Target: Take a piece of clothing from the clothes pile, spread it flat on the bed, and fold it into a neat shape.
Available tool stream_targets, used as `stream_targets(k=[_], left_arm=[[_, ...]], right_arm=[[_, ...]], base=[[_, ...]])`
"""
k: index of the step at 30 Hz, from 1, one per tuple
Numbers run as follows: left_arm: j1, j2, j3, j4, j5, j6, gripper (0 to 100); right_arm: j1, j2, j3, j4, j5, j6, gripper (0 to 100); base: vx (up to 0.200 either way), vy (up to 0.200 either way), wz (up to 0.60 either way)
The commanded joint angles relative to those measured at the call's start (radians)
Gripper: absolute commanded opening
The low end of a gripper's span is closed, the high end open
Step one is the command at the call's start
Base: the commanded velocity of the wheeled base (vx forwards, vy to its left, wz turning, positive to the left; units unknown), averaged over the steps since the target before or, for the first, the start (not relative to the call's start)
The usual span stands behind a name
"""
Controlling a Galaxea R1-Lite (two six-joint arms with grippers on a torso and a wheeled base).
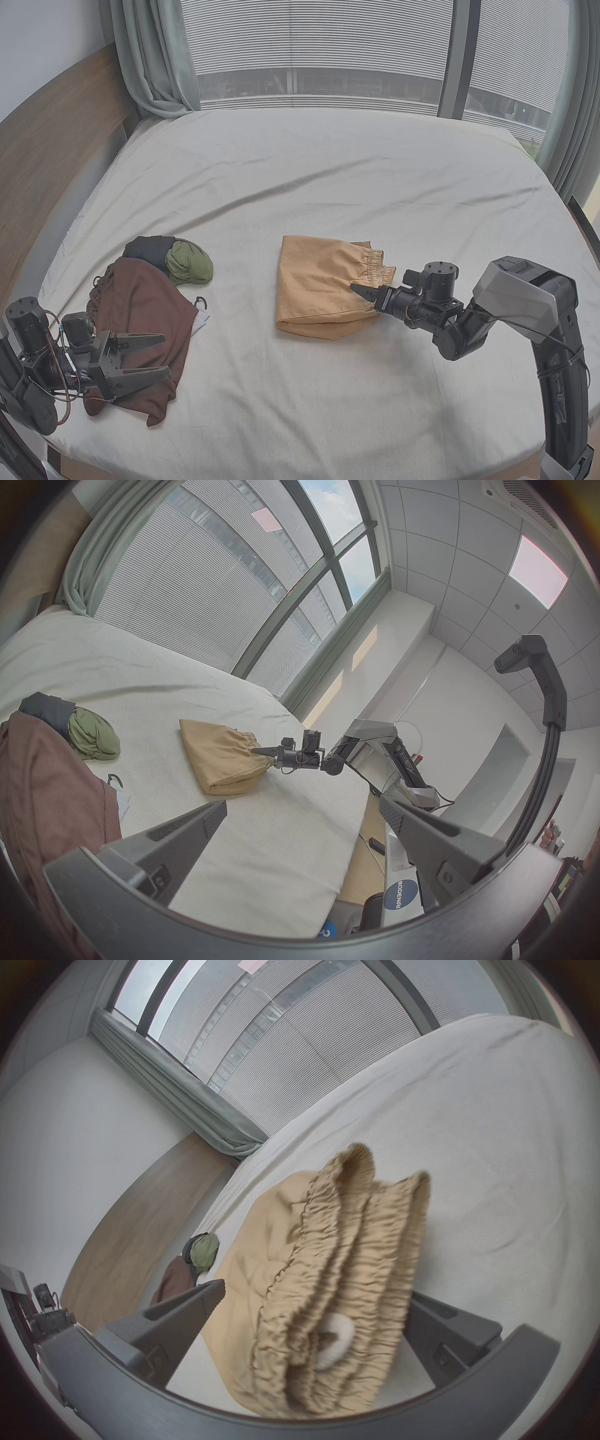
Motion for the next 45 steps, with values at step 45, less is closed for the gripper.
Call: stream_targets(k=[45], left_arm=[[0.003,0.037,-0.008,0.000,0.000,0.000,100]], right_arm=[[0.053,-0.030,0.050,0.015,-0.047,-0.100,100]], base=[[0.000,0.000,0.00]])
